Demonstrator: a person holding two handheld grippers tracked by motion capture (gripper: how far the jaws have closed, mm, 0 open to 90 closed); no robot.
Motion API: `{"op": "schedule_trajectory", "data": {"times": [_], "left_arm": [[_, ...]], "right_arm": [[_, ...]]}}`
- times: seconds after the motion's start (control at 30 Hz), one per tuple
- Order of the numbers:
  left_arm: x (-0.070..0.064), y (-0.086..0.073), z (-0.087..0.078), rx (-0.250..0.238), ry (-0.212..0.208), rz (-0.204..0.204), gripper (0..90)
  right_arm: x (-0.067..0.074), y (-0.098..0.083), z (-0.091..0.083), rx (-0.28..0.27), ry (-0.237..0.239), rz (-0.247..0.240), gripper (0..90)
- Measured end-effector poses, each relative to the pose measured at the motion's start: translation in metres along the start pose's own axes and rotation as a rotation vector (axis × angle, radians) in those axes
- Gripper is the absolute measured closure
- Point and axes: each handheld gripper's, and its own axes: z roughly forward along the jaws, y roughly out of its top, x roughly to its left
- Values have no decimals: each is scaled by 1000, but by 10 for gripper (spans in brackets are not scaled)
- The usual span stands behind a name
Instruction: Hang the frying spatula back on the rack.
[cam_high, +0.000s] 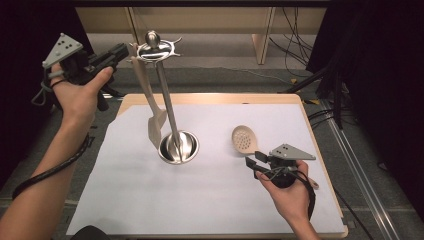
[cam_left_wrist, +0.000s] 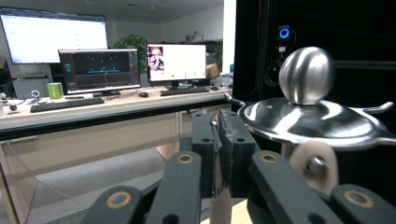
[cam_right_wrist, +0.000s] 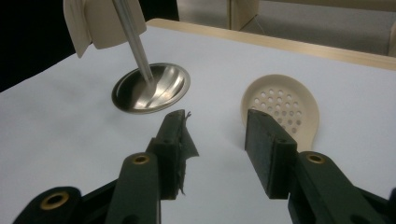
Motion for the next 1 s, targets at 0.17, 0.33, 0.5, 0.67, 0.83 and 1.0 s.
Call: {"op": "schedule_trajectory", "data": {"times": [0.17, 0.33, 0.5, 0.67, 0.83, 1.0], "left_arm": [[-4, -13, -21, -10, 11, -13, 788], [-6, -28, -43, -11, 28, -20, 752], [-11, -45, -56, -4, 40, -35, 731], [-12, -60, -59, 26, 46, -47, 717], [-12, -67, -60, 49, 49, -41, 705], [-13, -70, -58, 56, 43, -38, 701]], "right_arm": [[-3, 1, -3, -5, -14, 22, 584], [-6, 1, -5, -2, -27, 41, 584], [-8, 3, -4, -2, -28, 28, 583], [-11, 4, -5, 9, -51, 7, 580], [-17, 6, -5, 17, -57, 29, 578], [-24, 9, -6, 22, -78, 40, 575]]}}
